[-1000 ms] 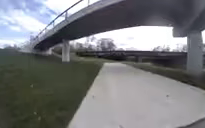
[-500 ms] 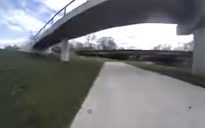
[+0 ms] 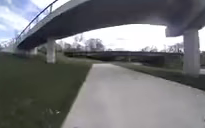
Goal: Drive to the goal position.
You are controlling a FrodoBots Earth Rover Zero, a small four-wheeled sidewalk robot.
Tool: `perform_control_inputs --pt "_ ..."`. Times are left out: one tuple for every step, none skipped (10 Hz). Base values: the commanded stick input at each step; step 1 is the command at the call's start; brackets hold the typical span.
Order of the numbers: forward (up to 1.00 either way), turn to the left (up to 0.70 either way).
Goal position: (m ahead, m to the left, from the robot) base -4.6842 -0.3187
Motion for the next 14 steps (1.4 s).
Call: perform_control_inputs --pt "1.0 0.0" --pt "1.0 0.0" --pt "1.0 0.0" --pt "1.0 0.0" --pt "1.0 0.0" --pt "0.4 0.0" --pt "0.08 0.0" --pt "0.01 0.0" --pt "0.0 0.0" --pt "0.0 0.0" --pt "0.05 0.0" --pt "0.03 0.0" --pt "0.04 -0.01" --pt "0.13 -0.22"
